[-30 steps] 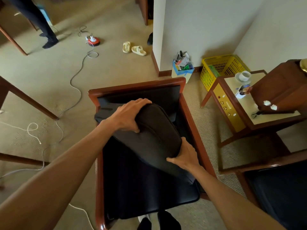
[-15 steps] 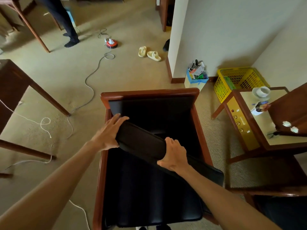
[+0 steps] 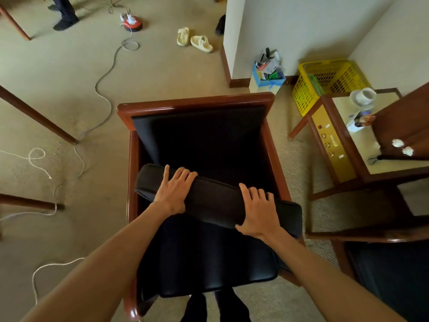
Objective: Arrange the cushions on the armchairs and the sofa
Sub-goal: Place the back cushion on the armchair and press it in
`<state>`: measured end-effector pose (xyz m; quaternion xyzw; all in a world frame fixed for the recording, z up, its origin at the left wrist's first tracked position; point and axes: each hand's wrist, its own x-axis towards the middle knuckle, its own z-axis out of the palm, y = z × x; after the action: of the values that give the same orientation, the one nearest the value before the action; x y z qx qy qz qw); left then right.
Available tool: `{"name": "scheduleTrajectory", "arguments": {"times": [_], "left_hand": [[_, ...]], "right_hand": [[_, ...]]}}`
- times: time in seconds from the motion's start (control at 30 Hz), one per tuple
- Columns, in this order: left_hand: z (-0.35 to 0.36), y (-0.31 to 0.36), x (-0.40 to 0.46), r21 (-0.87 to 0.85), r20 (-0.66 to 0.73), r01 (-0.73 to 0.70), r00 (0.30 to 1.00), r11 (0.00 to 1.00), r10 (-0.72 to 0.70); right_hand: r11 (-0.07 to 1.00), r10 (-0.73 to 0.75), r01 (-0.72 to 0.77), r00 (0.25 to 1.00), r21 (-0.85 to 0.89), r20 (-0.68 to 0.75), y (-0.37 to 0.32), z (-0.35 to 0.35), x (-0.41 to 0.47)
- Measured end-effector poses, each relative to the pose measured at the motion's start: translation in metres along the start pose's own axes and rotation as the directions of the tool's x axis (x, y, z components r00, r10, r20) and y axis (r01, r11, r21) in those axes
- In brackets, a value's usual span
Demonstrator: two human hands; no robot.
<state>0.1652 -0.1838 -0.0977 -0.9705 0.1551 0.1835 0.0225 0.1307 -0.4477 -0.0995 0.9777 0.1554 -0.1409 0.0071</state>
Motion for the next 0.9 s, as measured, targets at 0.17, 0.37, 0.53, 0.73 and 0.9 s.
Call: {"name": "scheduleTrajectory", "arguments": {"times": [0.17,0.37,0.53,0.73,0.9], "left_hand": [[-0.005,-0.019,-0.001,-0.047,-0.058,-0.001,0.998,0.999,-0.001],[-0.009,-0.038,-0.004,-0.128,-0.175,0.103,0.977,0.986,-0.125],[-0.013,-0.036,0.009,-0.183,-0.216,0.178,0.952,0.967,-0.217],[-0.015,-0.04,0.026,-0.191,-0.286,0.18,0.93,0.965,-0.23],[-0.016,-0.04,0.032,-0.182,-0.412,0.147,0.886,0.972,-0.211]], "right_hand": [[0.998,-0.044,0.046,0.998,0.038,-0.053,0.0,-0.01,0.019],[0.974,-0.228,0.227,0.972,-0.014,-0.061,0.011,-0.043,0.076],[0.959,-0.283,0.281,0.958,-0.04,-0.052,0.021,-0.057,0.113],[0.961,-0.278,0.277,0.954,-0.023,-0.112,0.029,-0.051,0.131],[0.959,-0.277,0.283,0.926,-0.016,-0.258,0.037,-0.047,0.132]]}}
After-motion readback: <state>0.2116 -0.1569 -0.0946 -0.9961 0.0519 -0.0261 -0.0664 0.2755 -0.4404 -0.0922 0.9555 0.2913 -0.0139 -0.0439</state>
